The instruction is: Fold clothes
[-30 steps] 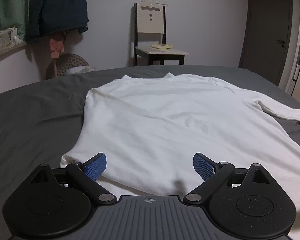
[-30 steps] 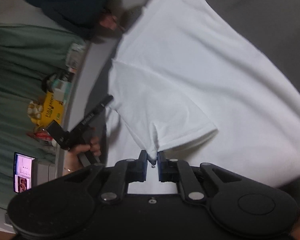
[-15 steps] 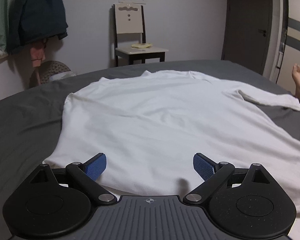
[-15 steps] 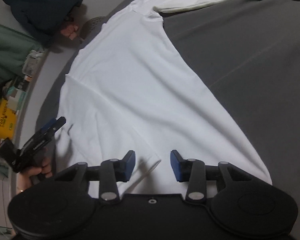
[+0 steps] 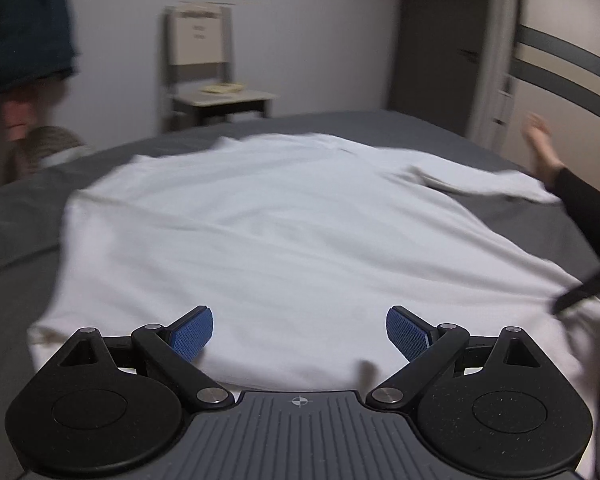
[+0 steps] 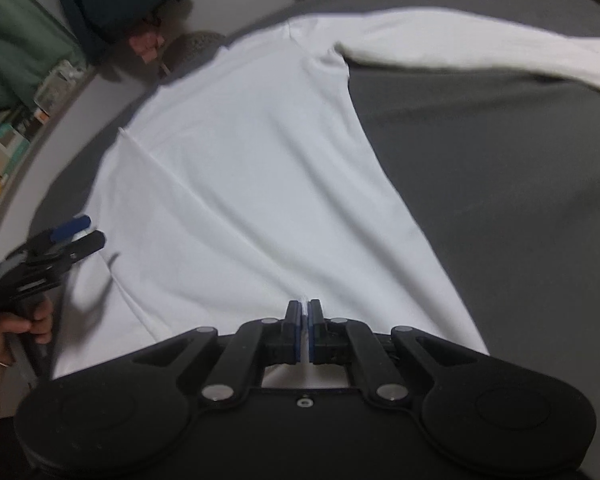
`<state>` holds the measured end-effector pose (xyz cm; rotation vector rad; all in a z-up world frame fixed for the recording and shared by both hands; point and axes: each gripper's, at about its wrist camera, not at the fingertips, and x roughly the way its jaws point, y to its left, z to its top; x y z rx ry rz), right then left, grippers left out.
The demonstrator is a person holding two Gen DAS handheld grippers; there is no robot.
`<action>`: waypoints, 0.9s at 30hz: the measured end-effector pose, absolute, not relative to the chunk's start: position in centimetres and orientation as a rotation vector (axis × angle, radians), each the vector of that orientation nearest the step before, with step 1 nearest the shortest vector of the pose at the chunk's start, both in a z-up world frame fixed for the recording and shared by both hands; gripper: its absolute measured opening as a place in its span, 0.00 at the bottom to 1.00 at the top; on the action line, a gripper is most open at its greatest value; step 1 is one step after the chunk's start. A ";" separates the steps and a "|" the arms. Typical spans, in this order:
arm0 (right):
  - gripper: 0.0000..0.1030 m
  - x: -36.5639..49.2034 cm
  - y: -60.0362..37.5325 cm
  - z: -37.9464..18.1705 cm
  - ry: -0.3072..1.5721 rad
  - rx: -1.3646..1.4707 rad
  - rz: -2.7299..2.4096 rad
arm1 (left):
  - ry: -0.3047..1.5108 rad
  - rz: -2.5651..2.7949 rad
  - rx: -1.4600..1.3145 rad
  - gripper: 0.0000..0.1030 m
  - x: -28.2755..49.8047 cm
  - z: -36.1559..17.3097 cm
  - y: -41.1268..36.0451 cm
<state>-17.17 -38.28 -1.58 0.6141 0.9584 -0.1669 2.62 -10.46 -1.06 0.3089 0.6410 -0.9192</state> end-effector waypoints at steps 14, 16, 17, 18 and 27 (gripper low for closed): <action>0.47 -14.1 -52.6 3.1 0.743 0.592 -0.498 | 0.656 -1.005 0.349 0.92 1.3 -1.6 -10.9; 0.47 -13.0 -57.0 3.5 0.724 0.551 -0.611 | 0.629 -0.941 0.321 0.92 1.5 -1.4 -10.2; 0.47 -12.8 -59.7 3.5 0.715 0.523 -0.688 | 0.622 -0.924 0.307 0.92 1.6 -1.2 -9.9; 0.47 -12.5 -62.1 3.5 0.739 0.512 -0.721 | 0.615 -0.908 0.292 0.92 1.7 -1.1 -9.6; 0.41 -12.9 -72.4 2.0 0.954 0.480 -0.721 | 0.550 -0.760 0.160 0.92 2.2 0.1 -7.2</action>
